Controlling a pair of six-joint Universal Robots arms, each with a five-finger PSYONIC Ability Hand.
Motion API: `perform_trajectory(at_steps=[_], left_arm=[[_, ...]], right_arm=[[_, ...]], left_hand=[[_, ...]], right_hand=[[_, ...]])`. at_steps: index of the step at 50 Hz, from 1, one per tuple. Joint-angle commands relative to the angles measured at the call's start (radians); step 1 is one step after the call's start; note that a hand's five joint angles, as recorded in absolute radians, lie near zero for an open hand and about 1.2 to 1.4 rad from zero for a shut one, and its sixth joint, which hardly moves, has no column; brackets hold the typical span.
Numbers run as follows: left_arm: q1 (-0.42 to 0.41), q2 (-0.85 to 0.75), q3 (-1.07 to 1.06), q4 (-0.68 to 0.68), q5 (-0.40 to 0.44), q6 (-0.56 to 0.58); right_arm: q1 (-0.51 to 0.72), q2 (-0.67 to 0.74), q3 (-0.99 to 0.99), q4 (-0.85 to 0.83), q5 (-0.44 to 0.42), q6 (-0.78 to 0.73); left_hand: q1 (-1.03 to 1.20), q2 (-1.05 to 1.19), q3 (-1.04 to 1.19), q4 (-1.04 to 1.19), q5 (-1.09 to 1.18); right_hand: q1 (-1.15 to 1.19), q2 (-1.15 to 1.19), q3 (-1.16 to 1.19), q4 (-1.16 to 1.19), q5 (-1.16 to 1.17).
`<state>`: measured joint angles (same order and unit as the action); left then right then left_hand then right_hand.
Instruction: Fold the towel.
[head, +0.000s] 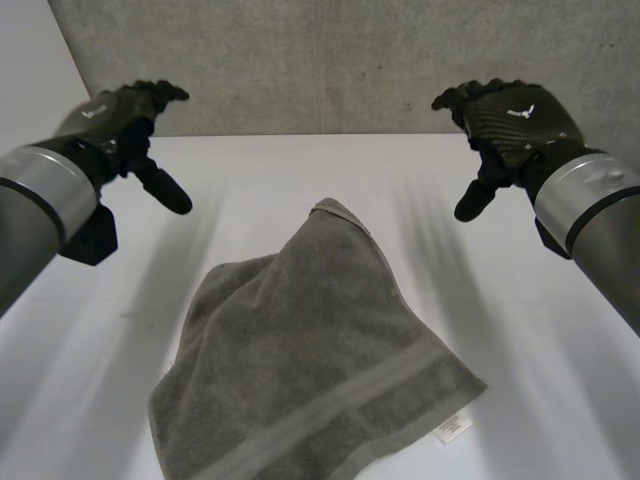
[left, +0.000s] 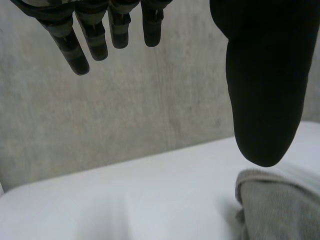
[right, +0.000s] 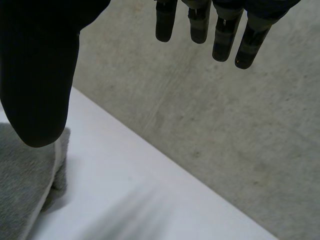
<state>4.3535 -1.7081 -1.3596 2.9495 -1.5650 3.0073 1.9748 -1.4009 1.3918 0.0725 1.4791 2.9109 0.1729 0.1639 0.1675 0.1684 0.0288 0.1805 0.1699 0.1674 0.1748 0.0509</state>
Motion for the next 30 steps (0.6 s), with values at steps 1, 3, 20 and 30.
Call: perform_trajectory(at_steps=[1,3,20,30], left_arm=[[0.0,-0.131,0.028,0.019,0.0,0.059],[-0.002,-0.201,0.033,0.065,0.002,0.103],[-0.097,-0.662,0.373,0.255,0.298,0.154],[-0.138,-0.855,0.543,0.162,0.303,0.261]], right_arm=[[-0.001,0.095,-0.013,-0.002,0.0,0.025],[0.001,0.126,-0.017,-0.003,0.0,0.053],[-0.017,0.258,-0.036,-0.002,-0.005,0.24],[-0.045,0.267,-0.027,-0.007,-0.008,0.225]], left_hand=[[0.005,0.014,0.011,0.01,-0.025],[0.008,0.017,0.014,0.013,-0.022],[0.129,0.138,0.134,0.133,0.098],[0.433,0.442,0.438,0.437,0.402]], right_hand=[[-0.006,0.005,0.007,0.0,-0.051],[-0.006,0.005,0.007,0.0,-0.051],[-0.006,0.005,0.007,0.0,-0.051],[-0.006,0.005,0.007,0.0,-0.051]])
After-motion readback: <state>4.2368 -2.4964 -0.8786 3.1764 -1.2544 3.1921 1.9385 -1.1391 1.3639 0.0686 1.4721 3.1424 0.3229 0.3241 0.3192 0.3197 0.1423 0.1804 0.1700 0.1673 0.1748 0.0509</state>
